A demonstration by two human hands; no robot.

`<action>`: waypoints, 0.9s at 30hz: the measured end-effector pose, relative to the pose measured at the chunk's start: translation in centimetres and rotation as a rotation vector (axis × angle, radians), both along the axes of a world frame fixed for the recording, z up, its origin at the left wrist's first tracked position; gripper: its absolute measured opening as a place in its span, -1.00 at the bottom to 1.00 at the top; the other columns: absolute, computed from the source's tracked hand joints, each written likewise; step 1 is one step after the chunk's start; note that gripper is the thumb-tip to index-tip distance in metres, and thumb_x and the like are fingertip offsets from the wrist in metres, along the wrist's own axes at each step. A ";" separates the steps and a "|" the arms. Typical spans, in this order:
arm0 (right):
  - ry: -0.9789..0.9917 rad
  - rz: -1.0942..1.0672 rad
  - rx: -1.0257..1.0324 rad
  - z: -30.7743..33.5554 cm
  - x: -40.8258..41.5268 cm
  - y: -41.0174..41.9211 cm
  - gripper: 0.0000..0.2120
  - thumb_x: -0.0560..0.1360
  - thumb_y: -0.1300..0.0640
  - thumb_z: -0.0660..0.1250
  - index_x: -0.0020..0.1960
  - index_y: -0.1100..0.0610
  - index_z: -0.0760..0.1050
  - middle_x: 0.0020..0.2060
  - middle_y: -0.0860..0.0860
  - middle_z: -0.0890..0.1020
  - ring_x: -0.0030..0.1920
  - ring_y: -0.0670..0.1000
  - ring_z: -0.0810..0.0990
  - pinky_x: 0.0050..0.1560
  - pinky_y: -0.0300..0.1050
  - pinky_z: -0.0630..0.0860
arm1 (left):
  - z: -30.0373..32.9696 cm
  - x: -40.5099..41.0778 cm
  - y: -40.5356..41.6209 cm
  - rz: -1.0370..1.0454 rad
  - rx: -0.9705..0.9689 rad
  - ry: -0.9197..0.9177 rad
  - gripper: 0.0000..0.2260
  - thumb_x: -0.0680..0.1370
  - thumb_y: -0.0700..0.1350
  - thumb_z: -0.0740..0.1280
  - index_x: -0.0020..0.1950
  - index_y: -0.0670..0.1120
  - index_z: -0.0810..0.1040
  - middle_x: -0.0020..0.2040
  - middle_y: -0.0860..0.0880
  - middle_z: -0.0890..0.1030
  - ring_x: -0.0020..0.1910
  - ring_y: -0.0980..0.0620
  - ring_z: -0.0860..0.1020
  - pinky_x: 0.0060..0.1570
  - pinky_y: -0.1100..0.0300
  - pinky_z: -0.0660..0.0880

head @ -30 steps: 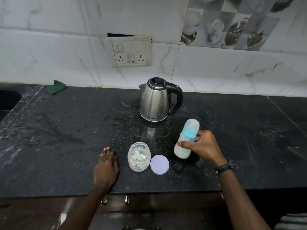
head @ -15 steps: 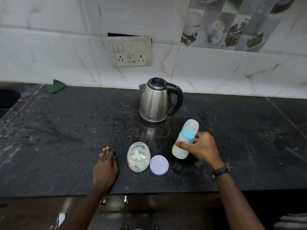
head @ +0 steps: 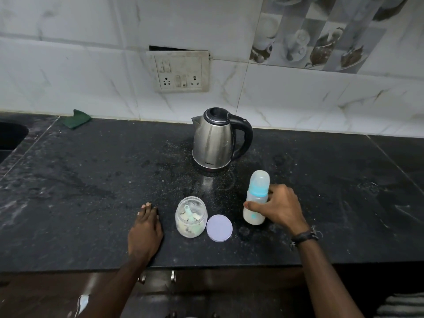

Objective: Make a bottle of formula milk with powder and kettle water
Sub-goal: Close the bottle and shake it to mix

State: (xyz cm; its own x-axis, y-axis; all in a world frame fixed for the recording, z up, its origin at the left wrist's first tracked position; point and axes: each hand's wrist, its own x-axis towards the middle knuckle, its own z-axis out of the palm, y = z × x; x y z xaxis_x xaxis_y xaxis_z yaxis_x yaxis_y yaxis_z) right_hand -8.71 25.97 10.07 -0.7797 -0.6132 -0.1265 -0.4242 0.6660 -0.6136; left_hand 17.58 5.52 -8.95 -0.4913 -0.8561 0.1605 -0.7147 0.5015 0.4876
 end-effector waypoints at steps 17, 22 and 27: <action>-0.073 0.018 -0.014 -0.3 -0.3 0.3 -0.53 0.09 -0.26 0.59 -0.19 0.04 0.67 -0.30 -0.09 0.71 -0.25 -0.11 0.69 -0.16 0.02 0.66 | -0.1 0.1 -0.1 0.004 -0.014 0.006 -0.71 0.58 -0.25 0.32 0.30 -0.25 0.57 0.40 -0.23 0.50 0.41 -0.21 0.45 0.28 -0.14 0.49; -0.169 0.054 -0.064 0.0 -1.0 0.4 -0.65 0.17 -0.08 0.65 -0.13 0.03 0.67 -0.21 -0.04 0.74 -0.20 -0.12 0.71 -0.10 -0.05 0.66 | -0.2 0.0 0.0 0.006 -0.011 0.005 -0.71 0.58 -0.25 0.32 0.30 -0.25 0.57 0.40 -0.22 0.51 0.41 -0.20 0.45 0.28 -0.13 0.49; -0.053 0.062 -0.011 0.2 -1.5 0.4 -0.59 0.16 -0.08 0.64 -0.06 0.01 0.65 -0.17 -0.06 0.73 -0.17 -0.12 0.70 -0.08 -0.04 0.65 | -0.2 -0.1 0.0 0.002 -0.010 0.010 -0.71 0.58 -0.25 0.32 0.30 -0.26 0.57 0.39 -0.22 0.51 0.42 -0.20 0.45 0.30 -0.13 0.48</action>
State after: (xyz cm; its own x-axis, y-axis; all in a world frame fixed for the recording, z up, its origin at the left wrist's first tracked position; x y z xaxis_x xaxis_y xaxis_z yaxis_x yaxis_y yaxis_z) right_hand -10.19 26.37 10.30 -0.7323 -0.6620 -0.1595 -0.4315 0.6323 -0.6434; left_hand 17.53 5.47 -9.16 -0.4881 -0.8553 0.1737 -0.7108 0.5050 0.4896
